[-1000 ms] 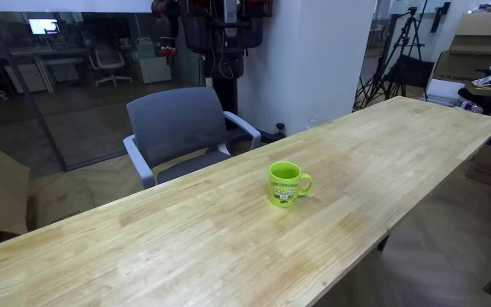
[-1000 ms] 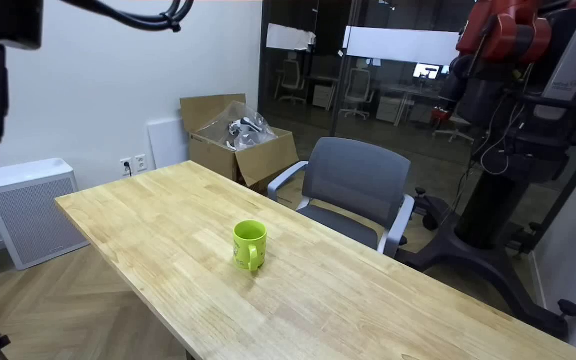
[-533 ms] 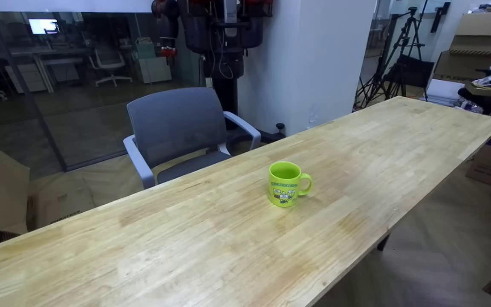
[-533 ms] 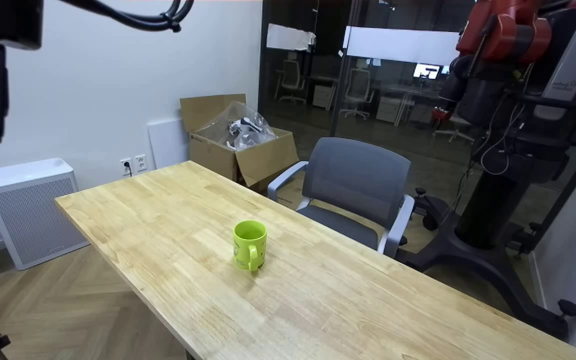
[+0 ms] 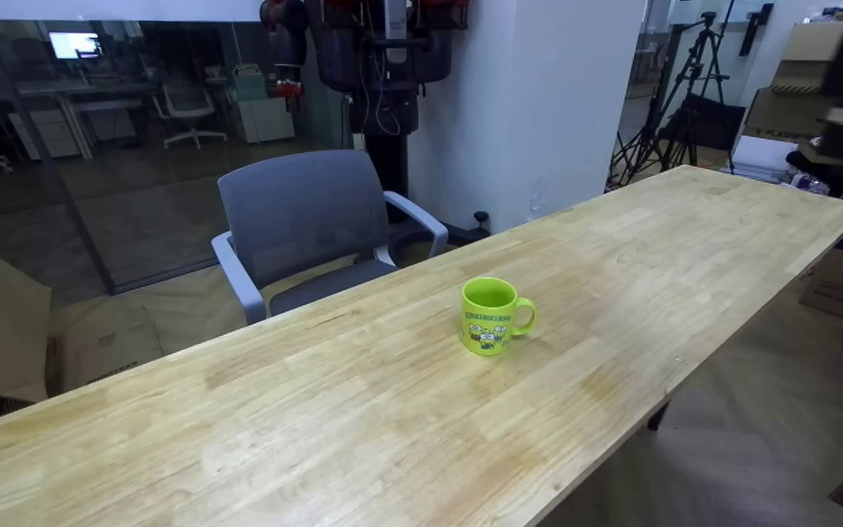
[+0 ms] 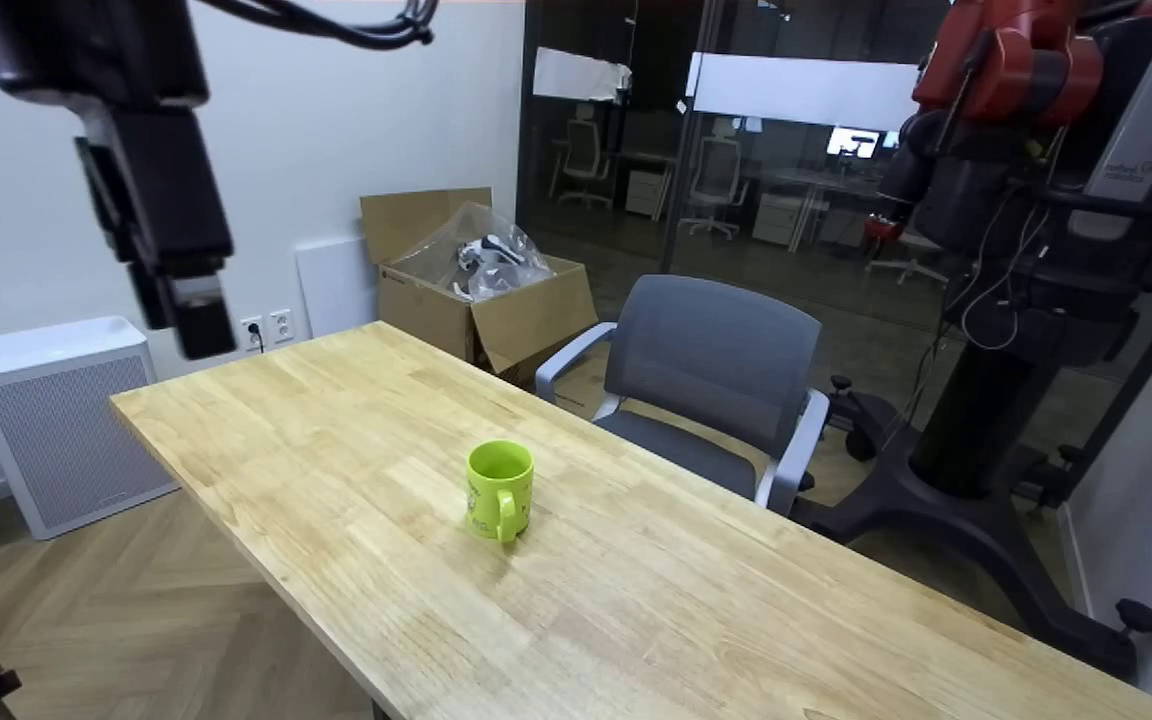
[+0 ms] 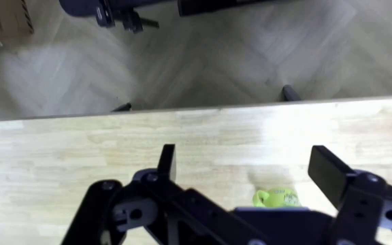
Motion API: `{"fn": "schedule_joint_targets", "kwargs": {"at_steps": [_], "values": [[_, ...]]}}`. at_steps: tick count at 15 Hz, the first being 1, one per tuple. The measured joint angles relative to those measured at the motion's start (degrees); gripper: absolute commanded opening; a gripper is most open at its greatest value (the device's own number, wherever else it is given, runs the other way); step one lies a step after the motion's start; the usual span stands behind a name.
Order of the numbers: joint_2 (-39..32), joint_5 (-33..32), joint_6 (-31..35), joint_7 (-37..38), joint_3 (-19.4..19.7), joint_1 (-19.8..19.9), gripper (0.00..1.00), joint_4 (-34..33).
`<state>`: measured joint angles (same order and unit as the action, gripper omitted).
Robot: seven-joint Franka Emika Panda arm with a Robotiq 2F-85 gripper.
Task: Slide the mug backwards
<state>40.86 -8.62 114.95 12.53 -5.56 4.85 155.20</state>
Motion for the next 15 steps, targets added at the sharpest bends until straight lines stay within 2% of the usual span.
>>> {"fn": "schedule_joint_targets", "kwargs": {"at_steps": [4, 7, 9, 15], "values": [[-8.33, -1.61, 21.23, 5.05, 0.17, 4.58, 1.0, 0.0], [-16.56, 0.83, 31.09, 9.04, 0.77, 6.79, 1.0, -1.5], [-19.01, 0.75, 31.98, 8.86, 0.89, 7.08, 1.0, -2.0], [-18.34, 0.3, 31.66, 9.01, 0.79, 6.98, 1.0, -1.94]]}}
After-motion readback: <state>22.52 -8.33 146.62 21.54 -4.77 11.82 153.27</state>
